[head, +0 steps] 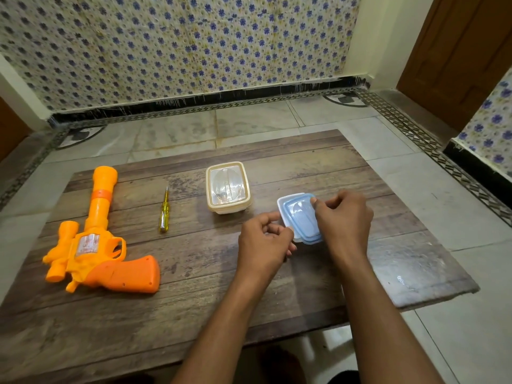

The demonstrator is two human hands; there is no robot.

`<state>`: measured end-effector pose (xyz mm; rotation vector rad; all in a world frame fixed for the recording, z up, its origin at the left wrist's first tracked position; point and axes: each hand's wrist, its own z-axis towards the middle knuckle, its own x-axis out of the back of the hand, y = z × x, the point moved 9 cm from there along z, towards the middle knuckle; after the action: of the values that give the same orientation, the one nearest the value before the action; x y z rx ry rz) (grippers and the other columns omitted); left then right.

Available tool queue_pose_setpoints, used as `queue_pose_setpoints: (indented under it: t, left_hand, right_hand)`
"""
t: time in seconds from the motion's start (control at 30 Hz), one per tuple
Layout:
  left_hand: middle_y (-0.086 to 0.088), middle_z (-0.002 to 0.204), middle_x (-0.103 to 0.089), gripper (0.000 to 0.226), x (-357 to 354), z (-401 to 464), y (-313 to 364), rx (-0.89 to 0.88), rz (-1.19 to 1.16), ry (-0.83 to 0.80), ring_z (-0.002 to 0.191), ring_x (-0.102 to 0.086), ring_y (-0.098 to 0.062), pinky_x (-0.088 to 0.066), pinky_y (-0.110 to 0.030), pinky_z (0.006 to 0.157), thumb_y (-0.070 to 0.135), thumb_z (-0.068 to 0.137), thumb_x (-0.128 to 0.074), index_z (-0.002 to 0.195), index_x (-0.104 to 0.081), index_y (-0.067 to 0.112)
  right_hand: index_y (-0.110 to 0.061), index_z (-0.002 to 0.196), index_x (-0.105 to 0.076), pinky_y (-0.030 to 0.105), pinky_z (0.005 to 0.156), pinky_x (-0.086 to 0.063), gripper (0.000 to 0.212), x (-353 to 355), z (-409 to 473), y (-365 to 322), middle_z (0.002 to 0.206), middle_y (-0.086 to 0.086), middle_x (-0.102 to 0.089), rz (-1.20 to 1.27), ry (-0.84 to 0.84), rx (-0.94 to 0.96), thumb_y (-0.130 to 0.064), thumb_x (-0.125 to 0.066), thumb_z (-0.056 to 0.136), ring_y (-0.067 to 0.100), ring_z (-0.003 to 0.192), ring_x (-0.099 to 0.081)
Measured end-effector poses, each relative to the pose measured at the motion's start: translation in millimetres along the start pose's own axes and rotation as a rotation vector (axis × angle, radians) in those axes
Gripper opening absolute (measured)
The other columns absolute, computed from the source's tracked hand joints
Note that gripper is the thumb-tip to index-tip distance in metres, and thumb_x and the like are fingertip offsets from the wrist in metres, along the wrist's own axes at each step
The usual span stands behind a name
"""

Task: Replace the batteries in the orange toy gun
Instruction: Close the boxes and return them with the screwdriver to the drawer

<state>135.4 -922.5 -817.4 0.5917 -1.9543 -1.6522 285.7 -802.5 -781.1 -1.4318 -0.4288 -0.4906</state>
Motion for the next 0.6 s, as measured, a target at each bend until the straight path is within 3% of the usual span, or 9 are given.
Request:
queue_pose_setpoints:
  t: [0.2, 0.37, 0.47, 0.6]
  left_hand:
    - [0.004, 0.056, -0.064, 0.031, 5, -3, -4, 0.021, 0.036, 0.015, 0.05, -0.063, -0.01, -0.048, -0.023, 0.049, -0.002, 0.087, -0.062, 0.114, -0.066, 0.013]
    - [-0.018, 0.074, -0.073, 0.016, 4, -3, -5, 0.057, -0.072, 0.023, 0.057, -0.069, -0.024, -0.051, -0.028, 0.05, 0.004, 0.097, -0.056, 0.105, -0.07, 0.003]
    - [-0.011, 0.068, -0.073, 0.013, 5, -3, 0, 0.011, -0.02, 0.066, 0.055, -0.07, -0.023, -0.055, -0.03, 0.051, 0.019, 0.095, -0.07, 0.091, -0.071, 0.007]
    - [-0.001, 0.074, -0.072, 0.009, 12, -4, 3, -0.003, 0.068, 0.138, 0.054, -0.07, -0.018, -0.06, -0.036, 0.055, 0.018, 0.09, -0.076, 0.089, -0.068, 0.013]
  right_hand:
    - [-0.016, 0.088, -0.062, 0.042, 0.074, -0.055, 0.022, -9, -6, -13, 0.088, 0.003, -0.067, -0.088, -0.005, 0.027, -0.038, -0.065, 0.092, 0.025, 0.086, -0.061]
    - [-0.012, 0.088, -0.064, 0.044, 0.07, -0.057, 0.029, -18, -7, -17, 0.088, 0.01, -0.069, -0.193, -0.038, 0.058, -0.039, -0.057, 0.095, 0.031, 0.082, -0.066]
    - [-0.011, 0.094, -0.064, 0.046, 0.074, -0.058, 0.029, -21, -9, -20, 0.094, 0.01, -0.069, -0.219, -0.058, 0.069, -0.039, -0.055, 0.097, 0.032, 0.086, -0.066]
    - [-0.013, 0.094, -0.061, 0.046, 0.074, -0.057, 0.028, -27, -10, -22, 0.094, 0.009, -0.067, -0.203, -0.085, 0.107, -0.04, -0.055, 0.098, 0.03, 0.087, -0.065]
